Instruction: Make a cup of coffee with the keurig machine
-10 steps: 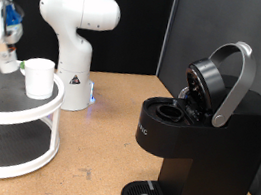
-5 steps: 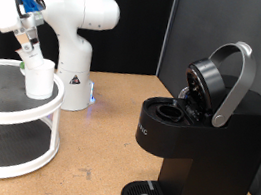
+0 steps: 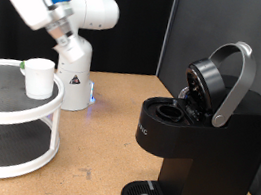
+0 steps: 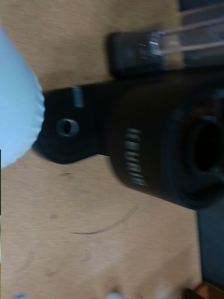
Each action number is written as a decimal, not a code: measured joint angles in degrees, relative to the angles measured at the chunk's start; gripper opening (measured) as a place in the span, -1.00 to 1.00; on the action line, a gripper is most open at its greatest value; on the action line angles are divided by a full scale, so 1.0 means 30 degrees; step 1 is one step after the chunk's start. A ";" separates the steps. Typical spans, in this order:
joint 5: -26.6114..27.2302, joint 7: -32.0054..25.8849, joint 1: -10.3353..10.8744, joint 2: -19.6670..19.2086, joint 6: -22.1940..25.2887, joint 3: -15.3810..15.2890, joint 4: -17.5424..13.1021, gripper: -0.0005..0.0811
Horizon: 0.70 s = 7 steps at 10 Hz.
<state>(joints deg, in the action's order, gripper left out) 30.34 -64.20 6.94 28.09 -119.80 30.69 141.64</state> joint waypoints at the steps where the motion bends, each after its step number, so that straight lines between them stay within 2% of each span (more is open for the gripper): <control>1: 0.0602 0.0135 0.0417 -0.0024 -0.0336 -0.0283 -0.0103 0.06; 3: 0.0773 0.0592 0.0792 -0.0345 -0.1466 -0.1035 -0.0223 0.06; 4: 0.0773 0.0584 0.0784 -0.0344 -0.1350 -0.0970 -0.0208 0.06; 5: 0.1107 0.0594 0.0802 -0.0344 -0.1099 -0.0924 -0.0219 0.06; 7: 0.1859 0.1419 0.1275 -0.0563 0.0597 -0.0993 -0.0836 0.06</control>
<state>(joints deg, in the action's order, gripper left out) 35.92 -59.95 10.76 26.40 -118.00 27.71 139.13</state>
